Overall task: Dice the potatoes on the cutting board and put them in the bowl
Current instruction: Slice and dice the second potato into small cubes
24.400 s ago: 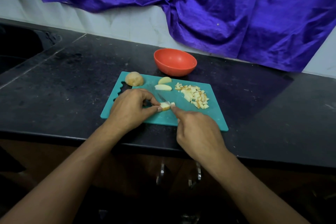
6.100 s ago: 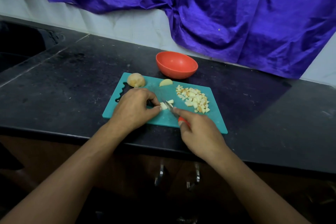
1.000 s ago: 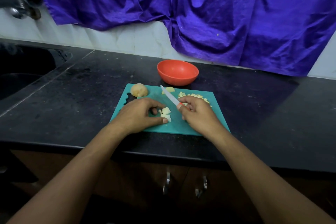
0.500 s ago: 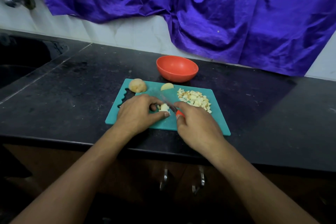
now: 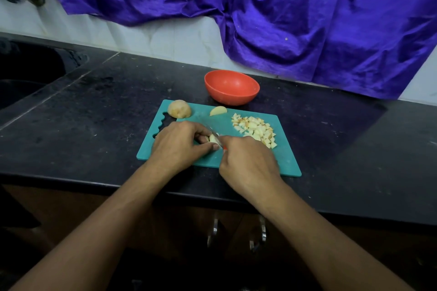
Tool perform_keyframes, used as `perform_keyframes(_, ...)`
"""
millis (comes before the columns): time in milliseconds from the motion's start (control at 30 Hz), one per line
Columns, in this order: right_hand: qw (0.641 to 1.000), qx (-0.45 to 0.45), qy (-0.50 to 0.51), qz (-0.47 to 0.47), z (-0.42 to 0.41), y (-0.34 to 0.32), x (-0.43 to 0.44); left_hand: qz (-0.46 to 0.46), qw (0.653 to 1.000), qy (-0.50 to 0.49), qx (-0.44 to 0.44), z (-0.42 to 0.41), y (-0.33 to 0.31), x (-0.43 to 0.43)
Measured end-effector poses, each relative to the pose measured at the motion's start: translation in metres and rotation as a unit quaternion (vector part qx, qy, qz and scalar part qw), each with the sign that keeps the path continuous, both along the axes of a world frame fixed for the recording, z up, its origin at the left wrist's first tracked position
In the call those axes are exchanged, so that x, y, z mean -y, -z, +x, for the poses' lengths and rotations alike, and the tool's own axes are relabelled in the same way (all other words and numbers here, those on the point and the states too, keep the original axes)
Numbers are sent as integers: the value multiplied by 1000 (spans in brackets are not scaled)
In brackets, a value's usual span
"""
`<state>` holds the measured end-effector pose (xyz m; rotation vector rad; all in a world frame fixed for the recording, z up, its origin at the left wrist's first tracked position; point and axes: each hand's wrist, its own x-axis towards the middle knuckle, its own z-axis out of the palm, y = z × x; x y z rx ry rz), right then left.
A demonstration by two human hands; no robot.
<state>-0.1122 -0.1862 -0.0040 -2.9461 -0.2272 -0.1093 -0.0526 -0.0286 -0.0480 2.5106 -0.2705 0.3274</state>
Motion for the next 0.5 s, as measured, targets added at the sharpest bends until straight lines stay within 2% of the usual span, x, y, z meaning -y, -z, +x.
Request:
perform_keyframes(333, 997, 45, -49, -50, -20, 18, 16, 0, 1000, -1, 16, -5, -2, 2)
perform_keyframes(500, 998, 44, 28, 19, -16, 18, 22, 13, 1000, -10, 24, -7, -2, 3)
